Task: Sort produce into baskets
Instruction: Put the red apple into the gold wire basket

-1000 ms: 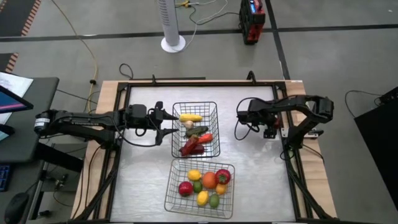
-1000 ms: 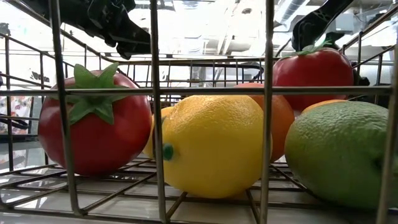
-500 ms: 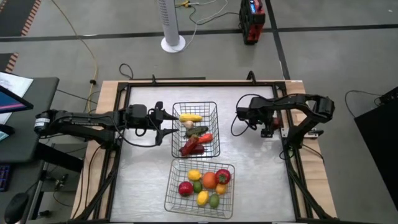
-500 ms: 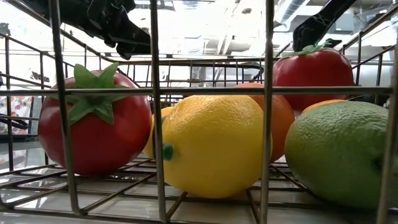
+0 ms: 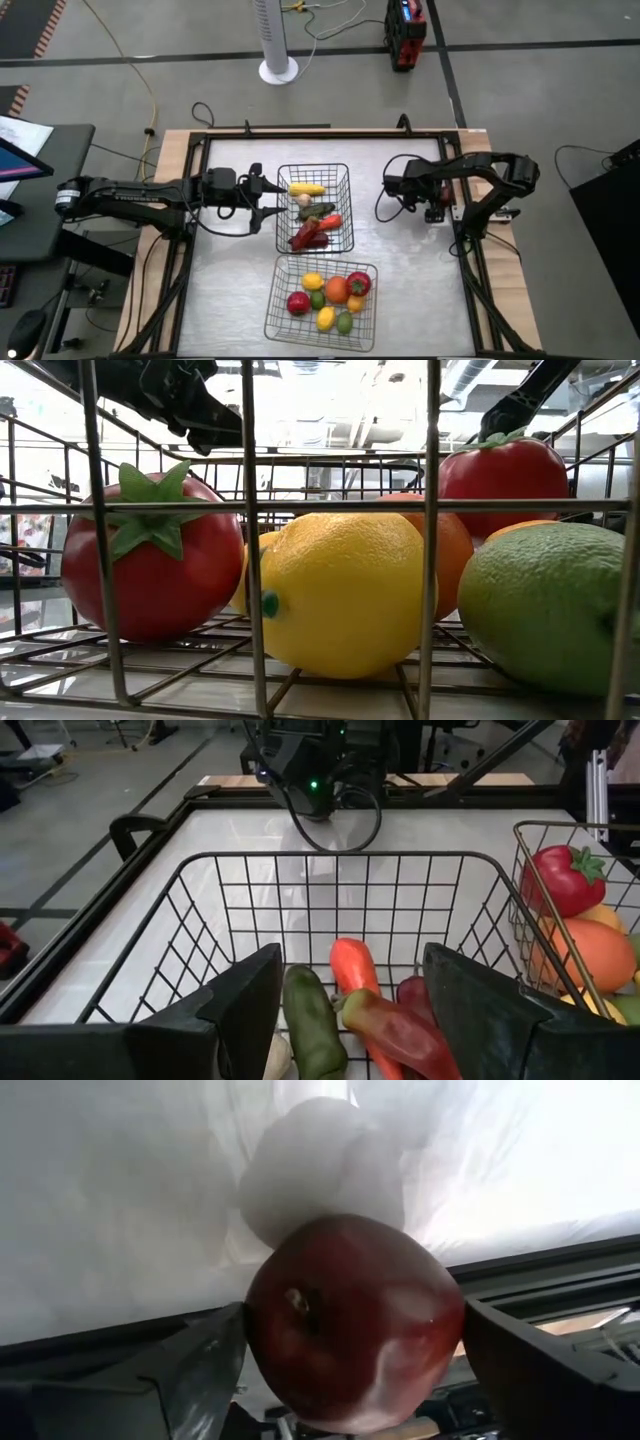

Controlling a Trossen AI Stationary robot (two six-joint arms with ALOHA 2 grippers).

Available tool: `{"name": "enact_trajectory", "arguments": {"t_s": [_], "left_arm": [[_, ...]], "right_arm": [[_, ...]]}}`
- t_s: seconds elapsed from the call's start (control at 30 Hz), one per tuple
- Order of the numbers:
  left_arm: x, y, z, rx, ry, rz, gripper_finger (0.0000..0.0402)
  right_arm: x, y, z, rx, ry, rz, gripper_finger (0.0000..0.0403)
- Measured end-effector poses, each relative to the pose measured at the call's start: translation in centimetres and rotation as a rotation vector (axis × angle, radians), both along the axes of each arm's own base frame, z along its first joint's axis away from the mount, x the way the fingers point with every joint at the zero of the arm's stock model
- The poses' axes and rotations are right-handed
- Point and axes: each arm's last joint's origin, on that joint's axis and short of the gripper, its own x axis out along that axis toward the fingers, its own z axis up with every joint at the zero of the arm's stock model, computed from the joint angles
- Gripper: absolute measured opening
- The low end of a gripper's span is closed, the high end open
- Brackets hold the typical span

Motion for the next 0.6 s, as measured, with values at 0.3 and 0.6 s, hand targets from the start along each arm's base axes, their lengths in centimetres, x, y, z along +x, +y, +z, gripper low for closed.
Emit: {"name": "enact_trajectory", "arguments": {"t_s": [0.3,0.6], "left_arm": [[0.0,0.0,0.1,0.002,-0.012,0.001,0.0231],[0.1,0.0,0.2,0.003,-0.017,0.002,0.0231]], "right_arm": [[1.3,-0.4,1.6,-0.032,-0.033,-0.037,0.0357],[3.8,-0.5,5.8,-0.069,-0.115,-0.174,0.0355]]}}
